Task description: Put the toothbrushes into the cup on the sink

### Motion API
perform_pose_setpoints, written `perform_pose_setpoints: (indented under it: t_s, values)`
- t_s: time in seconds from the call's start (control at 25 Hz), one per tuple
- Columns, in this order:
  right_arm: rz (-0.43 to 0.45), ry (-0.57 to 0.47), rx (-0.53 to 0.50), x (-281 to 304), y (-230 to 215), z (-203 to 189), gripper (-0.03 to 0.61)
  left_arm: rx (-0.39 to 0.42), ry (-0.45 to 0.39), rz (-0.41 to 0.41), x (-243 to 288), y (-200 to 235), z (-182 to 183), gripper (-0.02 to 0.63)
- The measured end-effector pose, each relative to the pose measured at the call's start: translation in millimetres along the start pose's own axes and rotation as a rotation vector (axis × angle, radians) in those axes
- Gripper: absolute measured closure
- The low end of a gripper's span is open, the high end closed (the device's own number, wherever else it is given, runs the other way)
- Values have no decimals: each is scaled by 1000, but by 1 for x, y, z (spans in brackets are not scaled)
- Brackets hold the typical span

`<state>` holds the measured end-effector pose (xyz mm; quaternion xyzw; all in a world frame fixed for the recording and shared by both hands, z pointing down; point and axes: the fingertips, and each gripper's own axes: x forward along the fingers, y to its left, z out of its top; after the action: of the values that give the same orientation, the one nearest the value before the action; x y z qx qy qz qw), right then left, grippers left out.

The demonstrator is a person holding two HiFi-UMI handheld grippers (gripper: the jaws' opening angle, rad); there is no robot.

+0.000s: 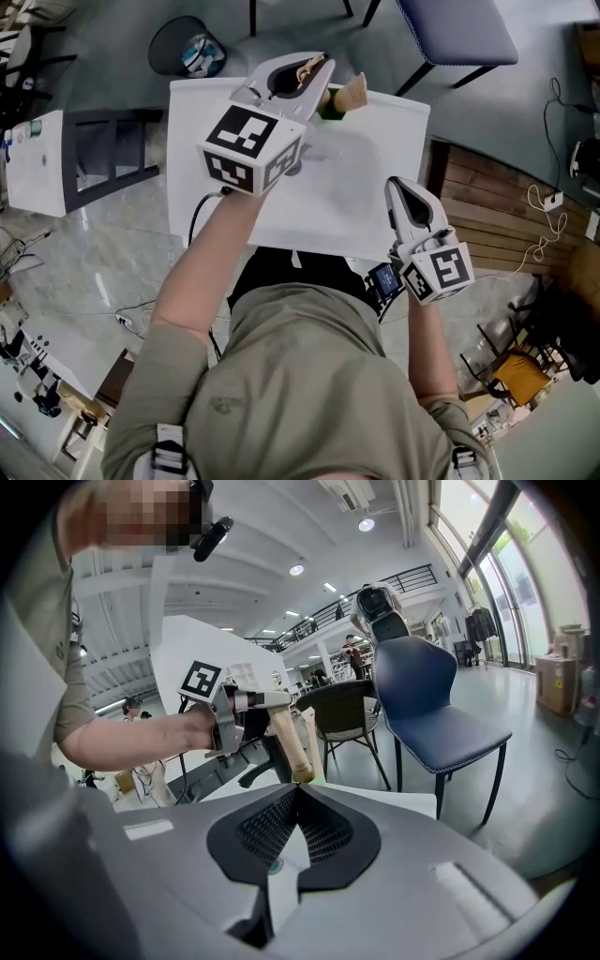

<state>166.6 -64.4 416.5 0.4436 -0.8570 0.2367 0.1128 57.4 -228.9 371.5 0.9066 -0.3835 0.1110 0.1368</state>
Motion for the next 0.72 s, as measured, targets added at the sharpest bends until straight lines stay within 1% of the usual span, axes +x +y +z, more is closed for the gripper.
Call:
perform_pose_setpoints:
  t_s: [0.36, 0.72]
  values:
    - [8, -8, 4, 4, -2, 2, 568, -9, 25, 29, 1, -6, -3, 604]
    - [35, -13, 5, 5, 3, 2, 568, -2, 33, 93, 2, -13, -5, 606]
